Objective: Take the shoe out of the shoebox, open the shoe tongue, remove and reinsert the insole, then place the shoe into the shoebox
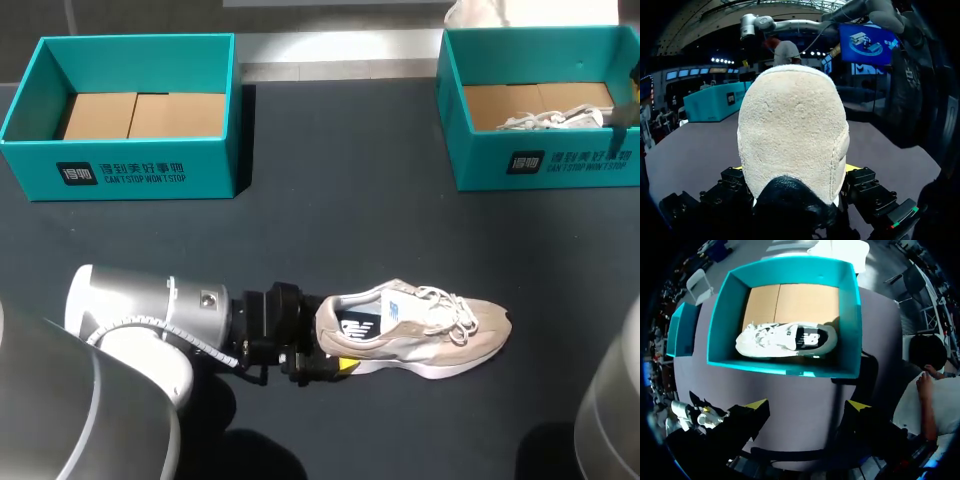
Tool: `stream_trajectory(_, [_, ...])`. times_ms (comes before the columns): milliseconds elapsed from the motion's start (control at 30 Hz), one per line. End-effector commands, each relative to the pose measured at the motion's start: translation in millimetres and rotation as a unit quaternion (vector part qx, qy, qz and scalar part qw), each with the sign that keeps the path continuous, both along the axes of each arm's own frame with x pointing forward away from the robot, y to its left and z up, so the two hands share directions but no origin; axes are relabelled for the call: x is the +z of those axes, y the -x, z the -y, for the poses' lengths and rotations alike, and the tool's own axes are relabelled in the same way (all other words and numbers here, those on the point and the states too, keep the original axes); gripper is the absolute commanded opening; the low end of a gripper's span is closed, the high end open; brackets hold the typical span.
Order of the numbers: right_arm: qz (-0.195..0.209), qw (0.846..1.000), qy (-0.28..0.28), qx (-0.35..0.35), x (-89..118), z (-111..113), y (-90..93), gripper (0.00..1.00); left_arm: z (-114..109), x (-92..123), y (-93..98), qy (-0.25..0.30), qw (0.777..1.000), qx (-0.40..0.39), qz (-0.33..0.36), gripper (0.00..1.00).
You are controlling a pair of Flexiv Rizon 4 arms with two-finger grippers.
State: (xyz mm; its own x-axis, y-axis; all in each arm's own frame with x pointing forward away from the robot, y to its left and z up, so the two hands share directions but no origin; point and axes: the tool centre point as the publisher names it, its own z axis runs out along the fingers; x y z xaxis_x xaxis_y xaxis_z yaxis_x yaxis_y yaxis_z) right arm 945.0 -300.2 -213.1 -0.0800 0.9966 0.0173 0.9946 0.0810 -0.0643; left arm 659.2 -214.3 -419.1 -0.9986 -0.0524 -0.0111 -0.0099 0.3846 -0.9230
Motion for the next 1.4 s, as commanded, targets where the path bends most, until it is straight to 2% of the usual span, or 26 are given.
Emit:
stream_trajectory(33, [0.007, 1.0, 0.004, -0.002, 8, -20, 20.1, 1.0, 3, -1, 0.3, -0.001, 1.0, 0.0, 0.0, 0.0])
stream_trajectory(233, [-0.004, 1.0, 0.005, -0.004, 13, -41, 41.9, 1.0, 3, -1, 0.3, -0.001, 1.0, 0.0, 0.0, 0.0])
stream_trajectory(400, [-0.004, 0.999, 0.0, 0.047, 14, -66, 69.5, 1.0, 3, -1, 0.3, -0.001, 1.0, 0.0, 0.0, 0.0])
stream_trajectory(433, [0.0, 0.998, -0.001, 0.062, 14, -71, 73.1, 1.0, 3, -1, 0.3, -0.001, 1.0, 0.0, 0.0, 0.0])
stream_trajectory(467, [0.025, 0.994, -0.006, 0.106, 16, -77, 78.7, 1.0, 3, -1, 0.3, -0.001, 1.0, 0.0, 0.0, 0.0])
stream_trajectory(1033, [0.025, 0.994, -0.006, 0.106, 16, -77, 78.7, 1.0, 3, -1, 0.3, -0.001, 1.0, 0.0, 0.0, 0.0])
stream_trajectory(1133, [0.018, 0.994, 0.006, 0.107, 14, -98, 85.7, 1.0, 3, -1, 0.3, -0.001, 1.0, 0.0, 0.0, 0.0])
stream_trajectory(1300, [0.034, 0.994, -0.021, 0.099, 28, -122, 92.3, 1.0, 3, -1, 0.3, -0.001, 1.0, 0.0, 0.0, 0.0])
stream_trajectory(1400, [0.043, 0.991, -0.021, 0.126, 36, -136, 96.9, 1.0, 3, -1, 0.3, -0.001, 1.0, 0.0, 0.0, 0.0])
